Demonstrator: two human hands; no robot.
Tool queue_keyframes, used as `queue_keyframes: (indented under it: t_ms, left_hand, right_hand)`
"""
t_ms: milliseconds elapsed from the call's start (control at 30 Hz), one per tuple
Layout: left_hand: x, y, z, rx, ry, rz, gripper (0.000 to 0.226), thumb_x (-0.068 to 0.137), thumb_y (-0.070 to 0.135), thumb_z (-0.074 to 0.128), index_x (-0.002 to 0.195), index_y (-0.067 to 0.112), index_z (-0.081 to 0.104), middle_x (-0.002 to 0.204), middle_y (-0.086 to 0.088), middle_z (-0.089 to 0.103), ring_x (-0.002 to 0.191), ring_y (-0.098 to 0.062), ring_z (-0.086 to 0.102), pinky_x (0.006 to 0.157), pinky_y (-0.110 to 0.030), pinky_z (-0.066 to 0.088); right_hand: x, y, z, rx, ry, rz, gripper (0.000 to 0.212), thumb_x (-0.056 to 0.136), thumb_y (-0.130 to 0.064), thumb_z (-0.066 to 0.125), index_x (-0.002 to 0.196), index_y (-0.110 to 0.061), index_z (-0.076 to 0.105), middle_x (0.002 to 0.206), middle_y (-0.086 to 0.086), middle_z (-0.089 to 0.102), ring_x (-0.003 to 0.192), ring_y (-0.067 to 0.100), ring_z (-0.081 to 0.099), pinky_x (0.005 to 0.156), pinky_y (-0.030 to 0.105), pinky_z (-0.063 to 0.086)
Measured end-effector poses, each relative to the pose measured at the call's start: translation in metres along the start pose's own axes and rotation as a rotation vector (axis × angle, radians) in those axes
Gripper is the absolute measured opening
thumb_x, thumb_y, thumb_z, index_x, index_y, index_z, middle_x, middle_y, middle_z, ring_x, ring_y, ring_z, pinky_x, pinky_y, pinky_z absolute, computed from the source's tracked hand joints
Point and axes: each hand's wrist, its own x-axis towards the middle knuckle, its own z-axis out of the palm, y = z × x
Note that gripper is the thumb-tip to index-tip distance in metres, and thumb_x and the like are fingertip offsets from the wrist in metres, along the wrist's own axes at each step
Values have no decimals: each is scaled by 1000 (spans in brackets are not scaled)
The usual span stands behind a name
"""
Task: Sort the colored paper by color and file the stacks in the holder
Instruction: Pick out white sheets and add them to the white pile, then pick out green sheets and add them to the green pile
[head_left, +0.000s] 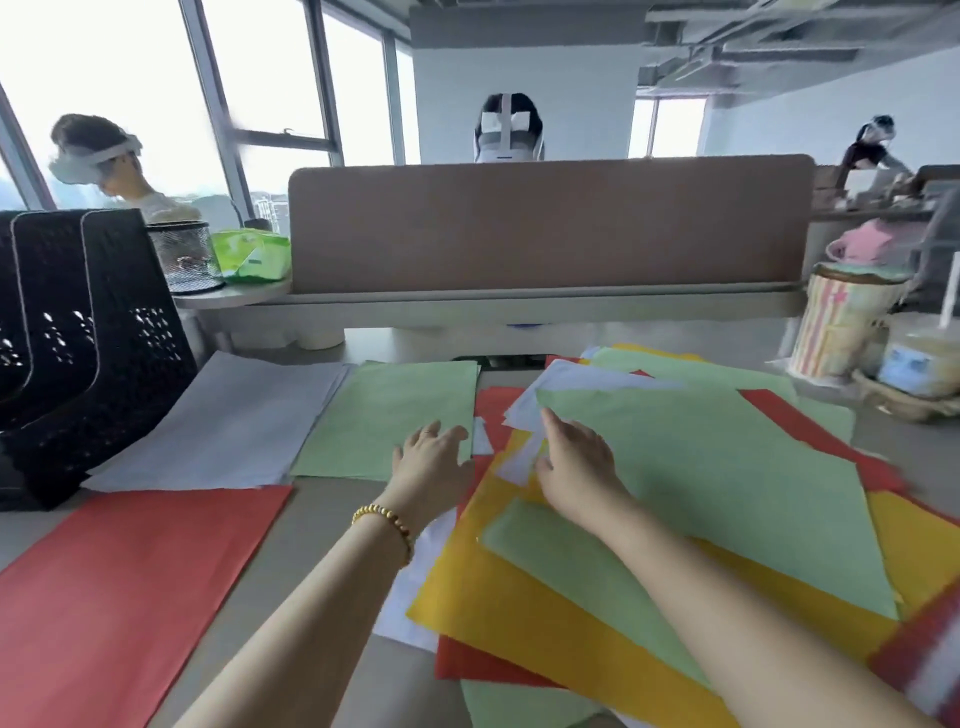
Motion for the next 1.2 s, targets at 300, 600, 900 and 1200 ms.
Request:
queue_keyframes:
  t_ms: [300, 600, 900, 1200]
  left_hand:
    - [-23, 65, 44, -42, 55, 84, 24, 93, 20, 40, 104, 11, 60, 123, -7, 54, 119, -28, 45, 101, -35, 34]
    - [-17, 85, 37, -249, 34, -11, 20, 92, 16, 46, 110, 14, 55, 99, -5, 61, 87, -26, 55, 68, -28, 42]
    - [0, 98, 41, -1570, -134, -340, 42, 97, 35, 46, 127, 8, 37, 95, -18, 61, 76, -23, 66, 55, -25, 58]
    - [-14, 94, 26, -1461, -180, -216, 27, 92, -7, 40, 118, -4, 48, 91, -16, 65, 62, -18, 70, 56, -23, 58]
  right_hand:
    - [-41, 64, -29, -143, -137, 101, 95, 85, -62, 49, 151, -16, 0, 148, 15, 32, 135, 33, 33, 110, 41, 30]
    - [-45, 67, -36, -398, 96, 50, 42, 89, 3, 39, 129, -8, 44, 121, 11, 60, 109, 29, 58, 80, 32, 46]
    - [-43, 86, -41, -82, 162, 169, 41, 97, -6, 37, 134, -20, 49, 126, 5, 61, 113, 25, 58, 83, 31, 47]
    - [-43, 89, -48, 137, 464, -60, 48, 89, 5, 41, 126, -18, 60, 119, 4, 65, 112, 25, 55, 96, 33, 40]
